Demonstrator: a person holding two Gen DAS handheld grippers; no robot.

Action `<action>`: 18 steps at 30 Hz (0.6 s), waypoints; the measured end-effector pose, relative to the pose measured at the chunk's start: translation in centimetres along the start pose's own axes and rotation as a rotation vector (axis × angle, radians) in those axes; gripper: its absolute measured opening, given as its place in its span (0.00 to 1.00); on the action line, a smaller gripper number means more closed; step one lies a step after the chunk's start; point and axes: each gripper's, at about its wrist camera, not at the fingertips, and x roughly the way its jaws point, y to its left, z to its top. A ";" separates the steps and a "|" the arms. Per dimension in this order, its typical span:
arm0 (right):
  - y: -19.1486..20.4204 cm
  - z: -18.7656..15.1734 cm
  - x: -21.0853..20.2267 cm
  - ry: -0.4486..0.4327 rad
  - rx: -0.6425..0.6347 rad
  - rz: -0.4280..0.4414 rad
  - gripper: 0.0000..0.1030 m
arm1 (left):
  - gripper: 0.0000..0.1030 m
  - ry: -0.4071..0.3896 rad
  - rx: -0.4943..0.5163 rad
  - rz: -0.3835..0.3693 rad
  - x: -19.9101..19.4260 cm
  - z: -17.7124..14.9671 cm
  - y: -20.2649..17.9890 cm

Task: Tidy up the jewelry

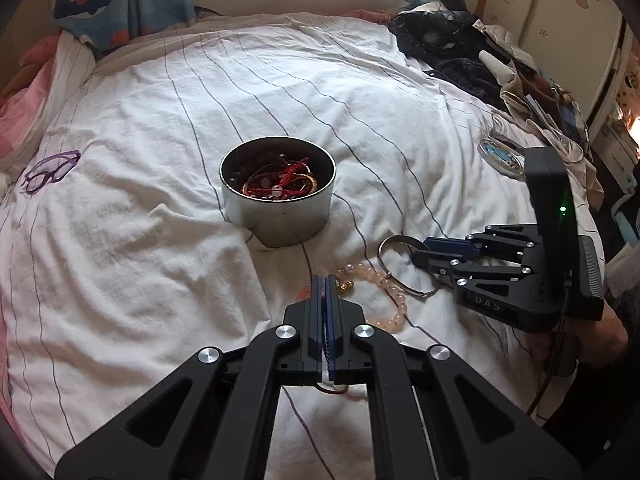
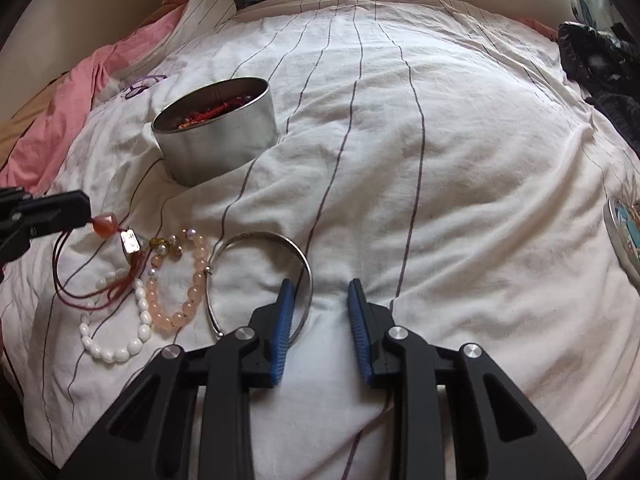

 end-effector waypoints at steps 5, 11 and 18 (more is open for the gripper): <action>-0.2 0.4 -1.2 -0.079 0.018 0.015 0.04 | 0.06 0.146 0.036 0.119 3.3 -1.2 0.4; -0.4 0.7 -0.6 -0.069 0.042 0.026 0.05 | 0.24 0.188 0.031 0.112 4.7 -1.6 1.0; -0.2 0.6 -0.1 -0.041 0.035 0.030 0.03 | 0.02 0.135 0.083 0.112 4.0 -1.1 -0.3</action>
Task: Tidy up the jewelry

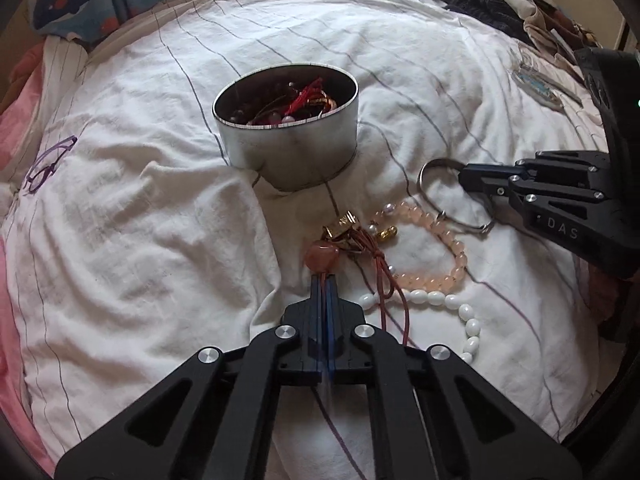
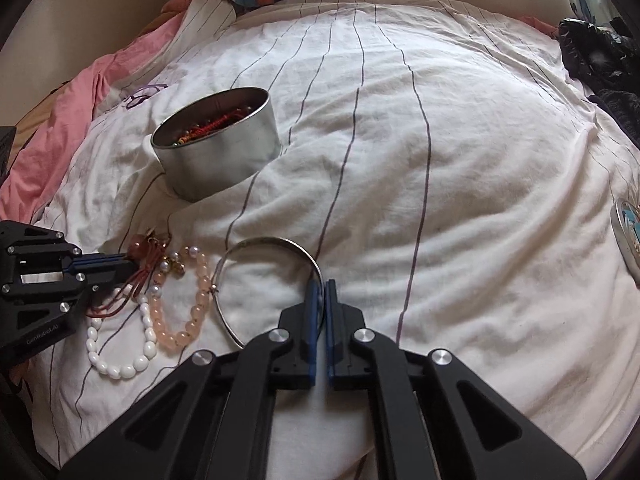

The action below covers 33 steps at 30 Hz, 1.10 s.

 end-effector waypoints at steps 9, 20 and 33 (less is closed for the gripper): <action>1.5 3.2 -4.0 -0.236 0.045 0.089 0.03 | 0.02 -0.293 -0.206 -0.149 -7.0 3.9 2.6; 2.2 7.0 -3.0 -0.278 0.000 0.031 0.03 | 0.02 -0.307 -0.290 -0.151 -4.3 7.5 4.5; 4.3 9.9 0.8 -0.238 -0.070 0.016 0.03 | 0.33 -0.203 -0.484 -0.109 -0.7 7.6 8.9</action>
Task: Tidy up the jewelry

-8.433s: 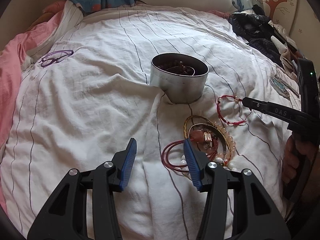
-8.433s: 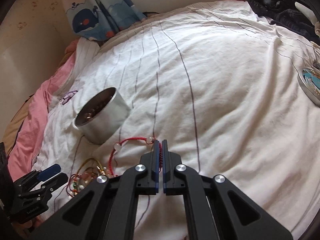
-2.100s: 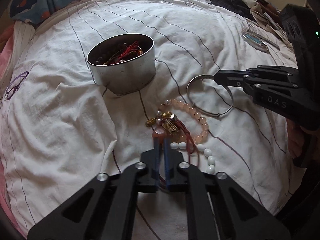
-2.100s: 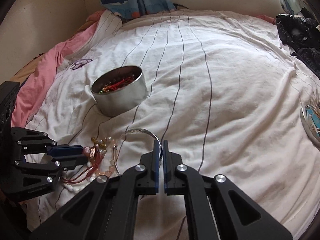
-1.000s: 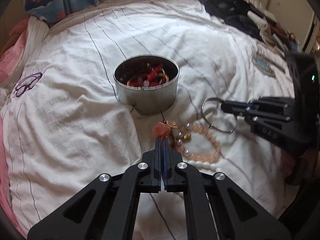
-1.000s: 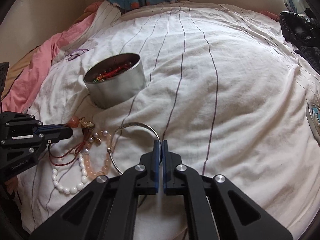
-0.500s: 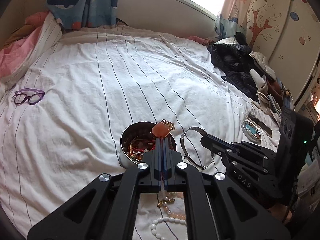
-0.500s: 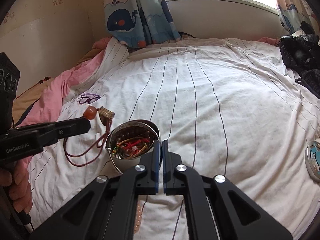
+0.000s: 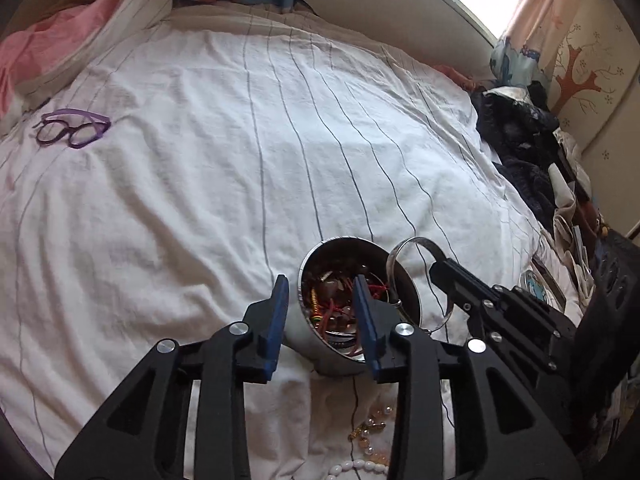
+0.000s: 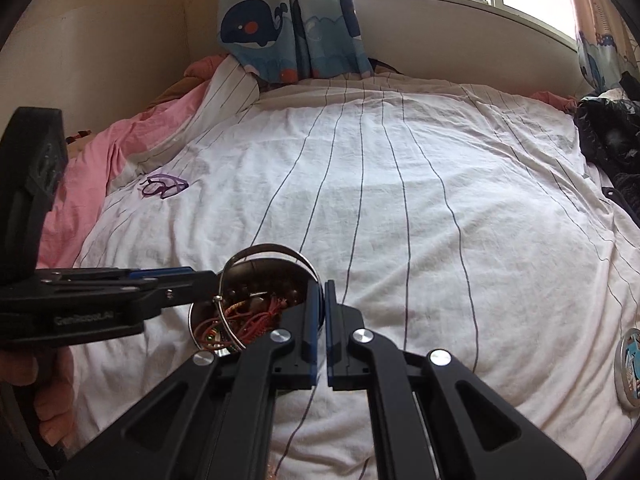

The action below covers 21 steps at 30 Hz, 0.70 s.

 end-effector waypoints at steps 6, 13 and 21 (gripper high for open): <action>1.2 0.1 1.3 0.042 -0.029 0.007 0.09 | 0.36 -0.060 0.053 0.058 -3.7 -1.2 0.1; -0.8 -4.6 -5.1 0.053 0.038 0.034 0.11 | 0.37 0.007 0.221 0.091 -4.7 -6.0 -2.4; -1.2 -8.1 -5.8 0.150 0.121 0.141 0.18 | 0.37 0.143 0.351 0.086 -3.8 -11.7 -3.9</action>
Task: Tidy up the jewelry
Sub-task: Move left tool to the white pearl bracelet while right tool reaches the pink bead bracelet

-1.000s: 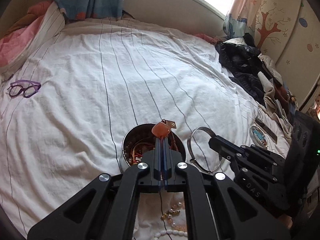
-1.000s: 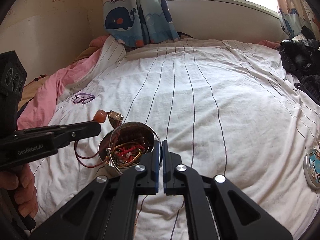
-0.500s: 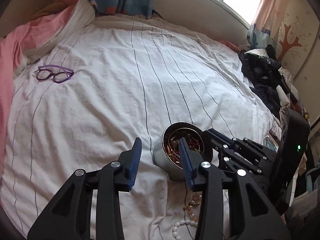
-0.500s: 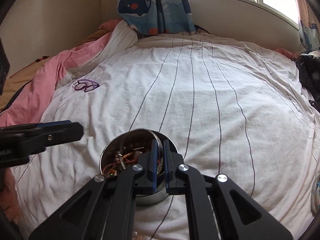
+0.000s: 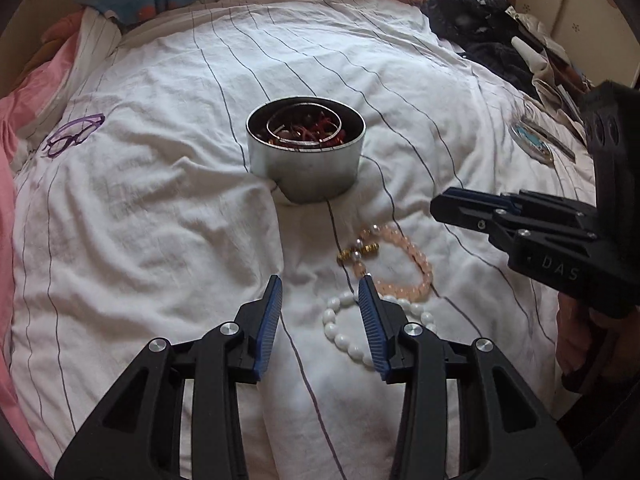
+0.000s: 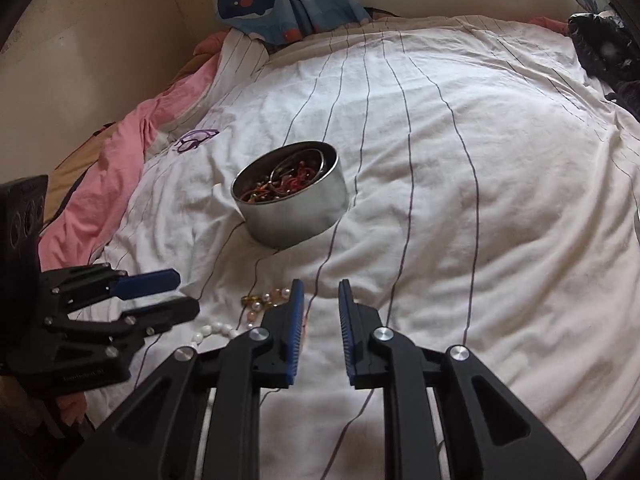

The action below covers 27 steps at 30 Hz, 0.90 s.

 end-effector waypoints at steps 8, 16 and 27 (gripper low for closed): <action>1.3 -0.7 1.0 0.031 -0.055 -0.036 0.21 | 0.37 -0.004 0.047 -0.002 0.4 -0.6 -0.9; 1.7 -1.0 2.3 0.072 -0.096 -0.043 0.28 | 0.37 0.030 0.098 0.019 1.6 -0.8 -1.8; 2.2 -1.8 3.5 0.122 -0.190 -0.131 0.34 | 0.40 0.048 0.126 0.035 2.6 -1.1 -1.9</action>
